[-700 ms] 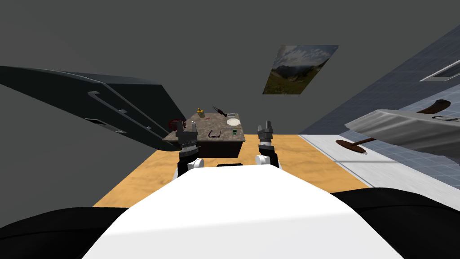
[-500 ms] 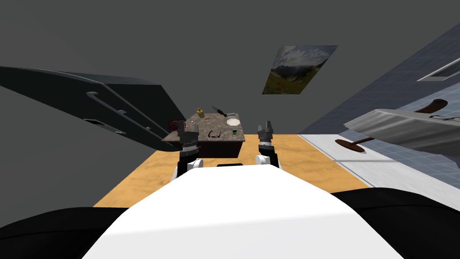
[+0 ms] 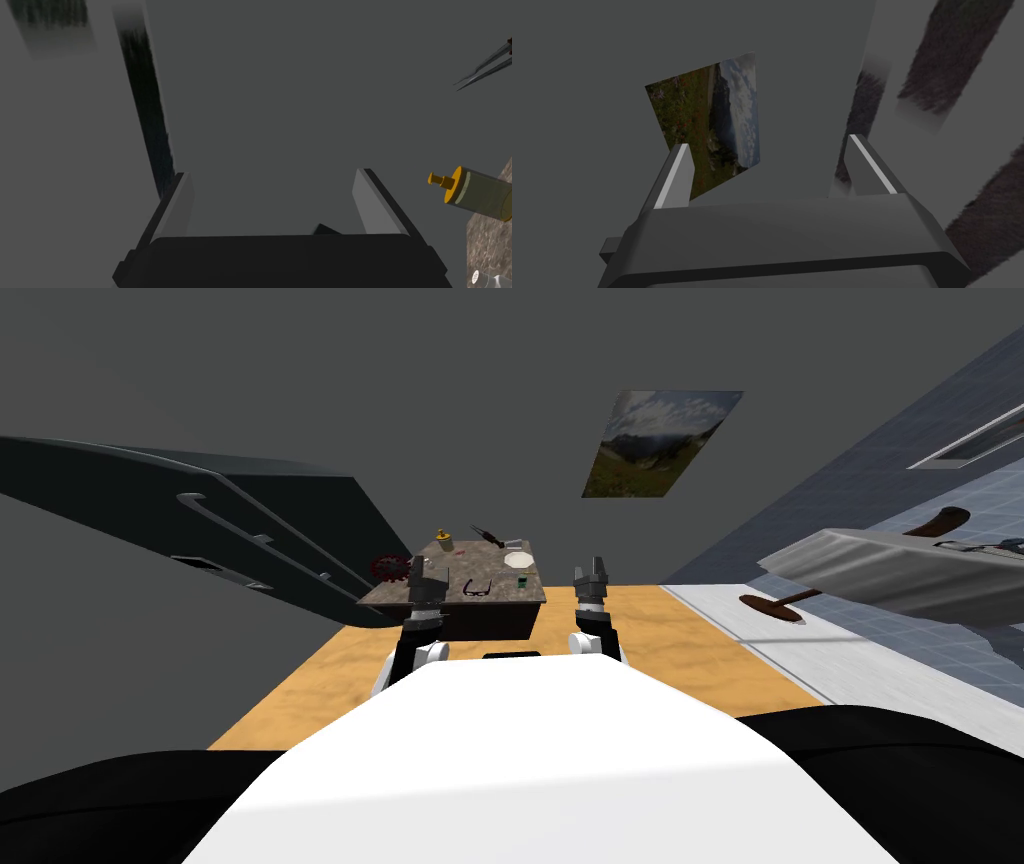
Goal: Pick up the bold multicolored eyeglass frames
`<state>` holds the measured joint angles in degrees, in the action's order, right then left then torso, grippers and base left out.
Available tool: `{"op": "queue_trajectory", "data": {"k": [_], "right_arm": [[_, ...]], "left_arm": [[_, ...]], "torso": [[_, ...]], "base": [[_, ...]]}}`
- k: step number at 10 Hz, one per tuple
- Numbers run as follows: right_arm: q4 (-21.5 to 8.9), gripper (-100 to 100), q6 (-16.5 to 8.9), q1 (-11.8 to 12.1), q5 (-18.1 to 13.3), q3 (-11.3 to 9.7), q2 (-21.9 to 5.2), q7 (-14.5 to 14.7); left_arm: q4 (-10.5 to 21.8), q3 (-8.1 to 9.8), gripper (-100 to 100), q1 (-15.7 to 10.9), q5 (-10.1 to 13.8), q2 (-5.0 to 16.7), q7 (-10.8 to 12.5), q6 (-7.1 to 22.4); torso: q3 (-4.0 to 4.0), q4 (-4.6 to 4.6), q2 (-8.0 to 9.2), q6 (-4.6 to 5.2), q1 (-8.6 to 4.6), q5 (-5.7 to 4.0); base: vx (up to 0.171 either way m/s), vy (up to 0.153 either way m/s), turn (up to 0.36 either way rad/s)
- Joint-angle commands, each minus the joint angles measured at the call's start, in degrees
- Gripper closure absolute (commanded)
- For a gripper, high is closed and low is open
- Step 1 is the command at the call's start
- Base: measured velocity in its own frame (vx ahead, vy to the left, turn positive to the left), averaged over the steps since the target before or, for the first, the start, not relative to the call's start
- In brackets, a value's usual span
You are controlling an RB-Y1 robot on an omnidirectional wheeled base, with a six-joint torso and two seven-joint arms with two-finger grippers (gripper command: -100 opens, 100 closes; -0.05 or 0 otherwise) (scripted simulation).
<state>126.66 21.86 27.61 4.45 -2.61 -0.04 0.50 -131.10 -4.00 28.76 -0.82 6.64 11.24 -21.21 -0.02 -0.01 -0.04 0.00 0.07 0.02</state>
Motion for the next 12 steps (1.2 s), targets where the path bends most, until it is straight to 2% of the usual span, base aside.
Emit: {"op": "queue_trajectory", "data": {"k": [1, 4, 5, 6, 7, 8, 9, 12], "right_arm": [[0.0, 0, 0.0, 0.0, 0.0, 0.0, 0.0, 0.0], [0.0, 0, 0.0, 0.0, 0.0, 0.0, 0.0, 0.0], [0.0, 0, 0.0, 0.0, 0.0, 0.0, 0.0, 0.0], [0.0, 0, 0.0, 0.0, 0.0, 0.0, 0.0, 0.0], [0.0, 0, 0.0, 0.0, 0.0, 0.0, 0.0, 0.0], [0.0, 0, 0.0, 0.0, 0.0, 0.0, 0.0, 0.0], [0.0, 0, 0.0, 0.0, 0.0, 0.0, 0.0, 0.0], [0.0, 0, 0.0, 0.0, 0.0, 0.0, 0.0, 0.0]], "left_arm": [[0.53, -0.58, -100, -1.06, -0.02, 1.24, 0.7, 2.86], [0.58, -0.9, -100, -1.72, 0.04, 1.92, 1.29, 5.69], [0.62, -1.24, -100, -2.43, 0.11, 2.43, 1.92, 7.97], [0.62, -1.24, -100, -2.43, 0.11, 2.43, 1.92, 8.29], [0.65, -1.6, -100, -3.18, 0.18, 2.81, 2.6, 10.55], [0.65, -1.6, -100, -3.18, 0.18, 2.81, 2.6, 11.05], [0.68, -1.99, -100, -3.96, 0.25, 3.07, 3.3, 13.27], [0.7, -2.39, -100, -4.78, 0.33, 3.23, 4.04, 16.95]], "torso": [[0.0, 0.0, 0.0, 0.0, 0.0, 0.0], [-0.01, 0.0, -0.01, 0.0, 0.01, 0.0], [-0.01, 0.0, -0.01, -0.01, 0.01, 0.0], [0.0, 0.0, -0.01, 0.0, 0.02, 0.0], [0.0, 0.0, 0.0, -0.01, 0.0, 0.0], [-0.01, 0.0, -0.01, 0.0, 0.01, 0.0], [0.0, 0.0, 0.0, -0.01, 0.02, 0.01], [-0.01, 0.0, -0.01, 0.0, 0.03, 0.01]], "base": [[0.01, 0.026, -0.06], [0.009, 0.022, -0.031], [0.007, 0.024, -0.045], [0.006, 0.02, -0.032], [0.01, 0.024, -0.052], [0.008, 0.025, -0.029], [0.01, 0.027, -0.041], [0.009, 0.025, -0.041]]}}
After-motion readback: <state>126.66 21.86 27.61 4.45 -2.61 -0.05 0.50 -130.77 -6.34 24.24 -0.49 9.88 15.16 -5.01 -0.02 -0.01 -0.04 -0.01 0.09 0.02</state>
